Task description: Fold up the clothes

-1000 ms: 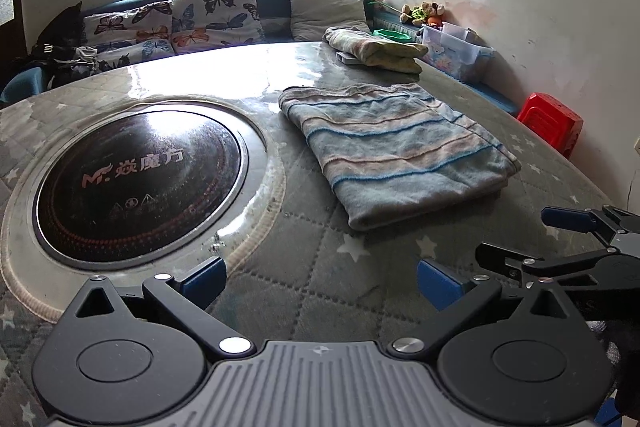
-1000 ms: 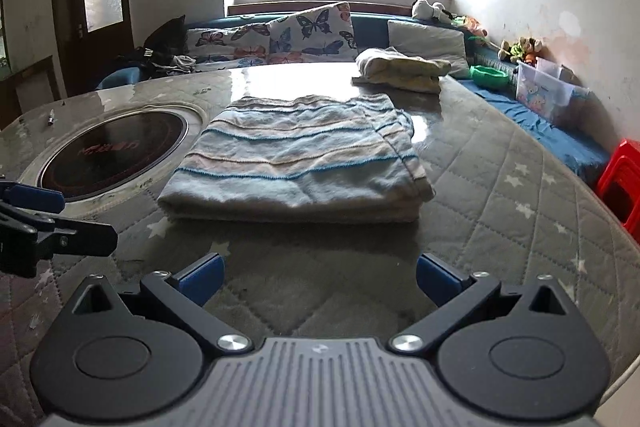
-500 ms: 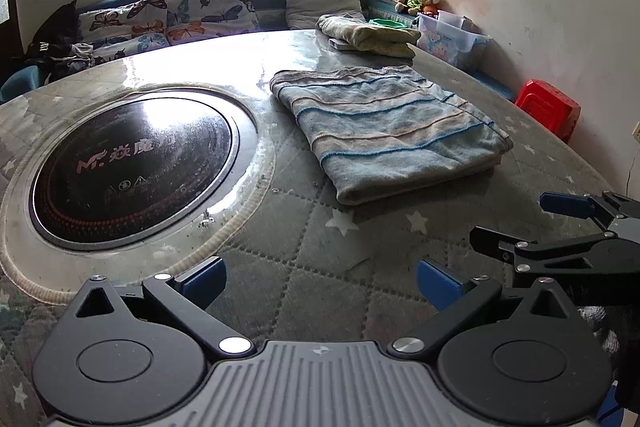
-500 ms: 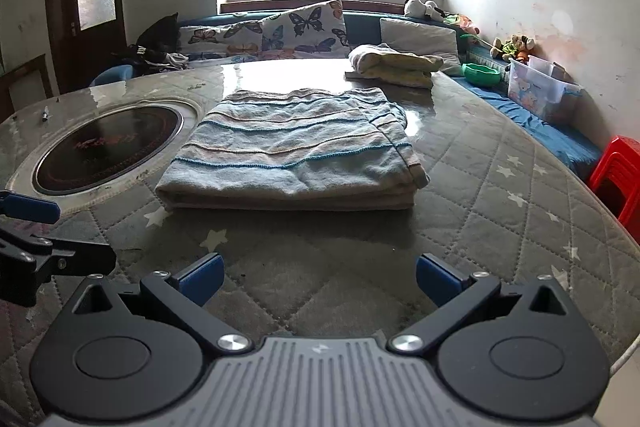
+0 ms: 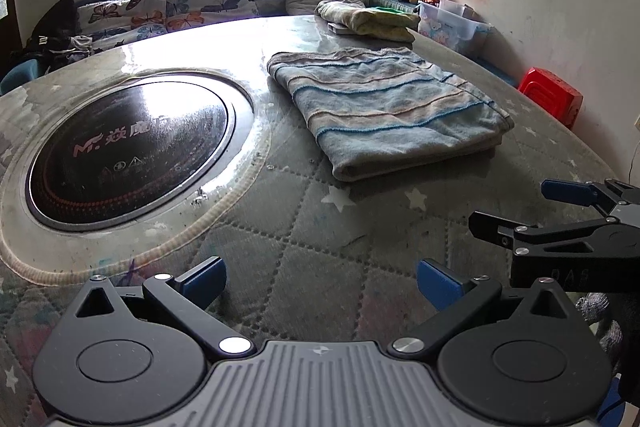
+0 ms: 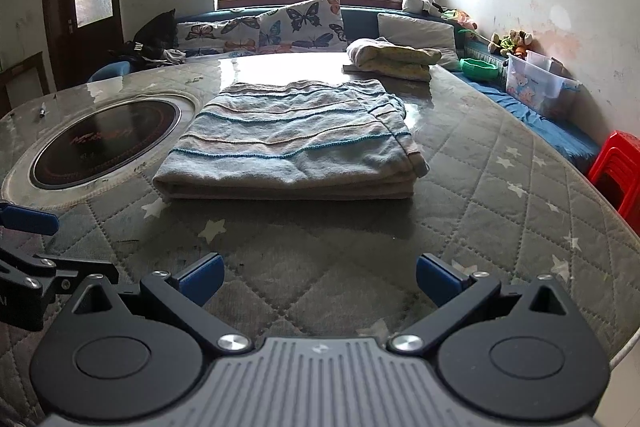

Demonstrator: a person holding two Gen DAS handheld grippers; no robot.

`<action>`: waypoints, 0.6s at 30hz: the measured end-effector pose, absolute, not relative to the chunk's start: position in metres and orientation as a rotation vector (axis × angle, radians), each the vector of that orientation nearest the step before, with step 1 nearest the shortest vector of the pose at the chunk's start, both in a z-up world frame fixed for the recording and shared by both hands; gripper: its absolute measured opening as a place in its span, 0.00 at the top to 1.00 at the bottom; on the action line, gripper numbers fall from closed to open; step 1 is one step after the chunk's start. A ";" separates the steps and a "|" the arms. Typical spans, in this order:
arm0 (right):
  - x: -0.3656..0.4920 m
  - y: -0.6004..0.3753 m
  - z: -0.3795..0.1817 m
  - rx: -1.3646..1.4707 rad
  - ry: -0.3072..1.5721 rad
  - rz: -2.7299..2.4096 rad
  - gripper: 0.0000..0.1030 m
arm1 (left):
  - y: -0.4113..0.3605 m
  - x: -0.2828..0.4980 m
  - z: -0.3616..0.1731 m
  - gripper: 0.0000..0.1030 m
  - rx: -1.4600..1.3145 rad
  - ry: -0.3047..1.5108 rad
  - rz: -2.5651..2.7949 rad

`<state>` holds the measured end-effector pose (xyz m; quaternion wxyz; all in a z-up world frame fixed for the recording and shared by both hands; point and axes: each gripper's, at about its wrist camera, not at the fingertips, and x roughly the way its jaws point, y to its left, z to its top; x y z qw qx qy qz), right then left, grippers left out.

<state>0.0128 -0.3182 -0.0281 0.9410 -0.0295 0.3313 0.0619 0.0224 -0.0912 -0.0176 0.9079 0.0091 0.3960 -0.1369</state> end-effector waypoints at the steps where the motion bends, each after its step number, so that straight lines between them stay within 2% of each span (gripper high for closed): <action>1: 0.013 -0.318 -0.028 -0.059 0.677 0.127 0.00 | -0.092 0.022 -0.018 0.00 0.020 0.819 -0.282; 18: 0.016 -0.317 -0.031 -0.054 0.684 0.125 0.00 | -0.096 0.022 -0.019 0.00 0.034 0.820 -0.283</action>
